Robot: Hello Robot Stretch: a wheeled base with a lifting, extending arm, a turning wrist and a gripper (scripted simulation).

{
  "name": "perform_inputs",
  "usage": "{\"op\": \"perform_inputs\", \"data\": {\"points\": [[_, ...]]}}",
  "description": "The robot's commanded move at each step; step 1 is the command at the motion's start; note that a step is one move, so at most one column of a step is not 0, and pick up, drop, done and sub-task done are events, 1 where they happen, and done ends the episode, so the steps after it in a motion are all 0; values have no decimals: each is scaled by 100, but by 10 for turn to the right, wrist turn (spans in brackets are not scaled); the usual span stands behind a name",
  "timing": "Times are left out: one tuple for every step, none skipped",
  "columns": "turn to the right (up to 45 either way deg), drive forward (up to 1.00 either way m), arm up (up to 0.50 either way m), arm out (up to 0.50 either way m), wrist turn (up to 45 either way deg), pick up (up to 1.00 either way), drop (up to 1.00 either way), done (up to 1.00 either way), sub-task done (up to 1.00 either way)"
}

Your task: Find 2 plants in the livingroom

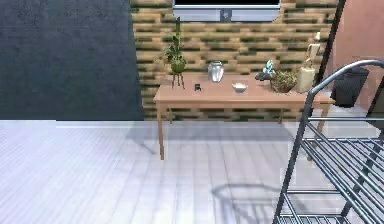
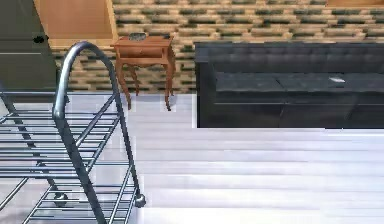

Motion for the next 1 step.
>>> {"op": "perform_inputs", "data": {"points": [[0,100,0,0,0,0,0,0,0]]}}
